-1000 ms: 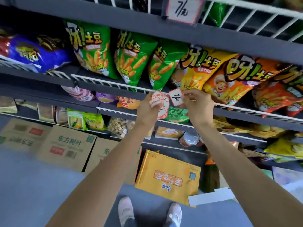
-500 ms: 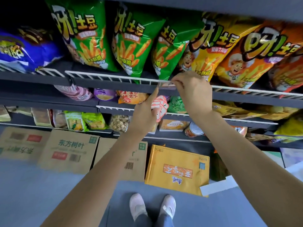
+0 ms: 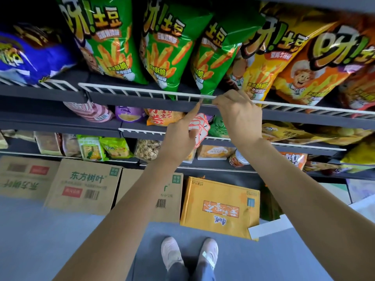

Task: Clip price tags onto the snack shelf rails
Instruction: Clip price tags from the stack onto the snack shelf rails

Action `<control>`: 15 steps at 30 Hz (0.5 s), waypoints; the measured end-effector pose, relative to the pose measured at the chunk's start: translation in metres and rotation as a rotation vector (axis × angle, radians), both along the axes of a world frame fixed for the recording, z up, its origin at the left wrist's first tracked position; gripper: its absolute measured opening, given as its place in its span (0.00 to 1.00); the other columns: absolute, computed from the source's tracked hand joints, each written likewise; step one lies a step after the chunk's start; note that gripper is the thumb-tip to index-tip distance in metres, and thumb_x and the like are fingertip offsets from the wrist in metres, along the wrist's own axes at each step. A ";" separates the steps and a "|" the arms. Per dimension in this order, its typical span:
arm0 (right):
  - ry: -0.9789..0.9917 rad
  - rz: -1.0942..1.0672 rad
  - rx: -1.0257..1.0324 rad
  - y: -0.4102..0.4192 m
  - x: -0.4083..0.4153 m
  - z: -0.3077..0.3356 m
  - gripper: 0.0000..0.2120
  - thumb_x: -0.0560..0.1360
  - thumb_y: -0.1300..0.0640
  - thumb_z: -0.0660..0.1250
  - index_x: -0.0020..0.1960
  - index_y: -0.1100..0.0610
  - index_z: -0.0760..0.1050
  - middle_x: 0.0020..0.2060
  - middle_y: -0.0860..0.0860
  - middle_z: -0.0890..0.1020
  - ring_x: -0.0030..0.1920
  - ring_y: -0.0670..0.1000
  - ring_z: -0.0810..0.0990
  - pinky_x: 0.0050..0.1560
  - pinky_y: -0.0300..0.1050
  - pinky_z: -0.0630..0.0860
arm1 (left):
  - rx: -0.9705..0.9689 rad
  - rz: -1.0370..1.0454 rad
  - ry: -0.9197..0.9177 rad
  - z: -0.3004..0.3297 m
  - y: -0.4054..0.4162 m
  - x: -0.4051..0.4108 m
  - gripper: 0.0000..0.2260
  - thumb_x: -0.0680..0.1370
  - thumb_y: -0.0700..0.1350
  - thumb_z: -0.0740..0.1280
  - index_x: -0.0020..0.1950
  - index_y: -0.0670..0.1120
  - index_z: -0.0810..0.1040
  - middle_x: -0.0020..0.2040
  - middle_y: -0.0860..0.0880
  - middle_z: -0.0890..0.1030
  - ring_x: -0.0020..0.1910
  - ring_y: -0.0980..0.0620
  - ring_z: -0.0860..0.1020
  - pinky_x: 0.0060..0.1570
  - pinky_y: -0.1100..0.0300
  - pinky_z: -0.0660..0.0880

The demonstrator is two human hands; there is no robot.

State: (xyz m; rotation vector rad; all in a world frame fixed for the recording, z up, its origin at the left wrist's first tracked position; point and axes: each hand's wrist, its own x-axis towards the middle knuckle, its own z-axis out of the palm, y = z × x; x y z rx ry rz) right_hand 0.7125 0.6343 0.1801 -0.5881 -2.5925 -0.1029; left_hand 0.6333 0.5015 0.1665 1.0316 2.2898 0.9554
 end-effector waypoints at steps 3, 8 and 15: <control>-0.022 -0.028 -0.012 -0.007 0.004 -0.002 0.16 0.56 0.73 0.71 0.40 0.60 0.81 0.35 0.54 0.80 0.35 0.57 0.77 0.21 0.38 0.65 | -0.027 -0.007 -0.004 0.002 -0.001 -0.002 0.29 0.78 0.38 0.63 0.75 0.57 0.58 0.48 0.40 0.81 0.24 0.56 0.64 0.26 0.70 0.65; -0.052 -0.081 -0.017 -0.017 0.009 -0.007 0.19 0.60 0.73 0.74 0.49 0.61 0.80 0.44 0.56 0.79 0.41 0.57 0.78 0.24 0.36 0.60 | -0.047 -0.012 -0.002 -0.001 0.000 -0.006 0.30 0.78 0.39 0.64 0.74 0.59 0.58 0.54 0.38 0.81 0.23 0.55 0.65 0.26 0.68 0.67; -0.083 -0.106 0.024 -0.025 0.016 -0.015 0.28 0.62 0.72 0.73 0.60 0.59 0.76 0.48 0.57 0.79 0.44 0.57 0.77 0.20 0.40 0.66 | -0.049 -0.023 0.009 0.006 0.001 -0.005 0.29 0.78 0.39 0.64 0.75 0.56 0.58 0.62 0.40 0.78 0.28 0.56 0.71 0.39 0.65 0.69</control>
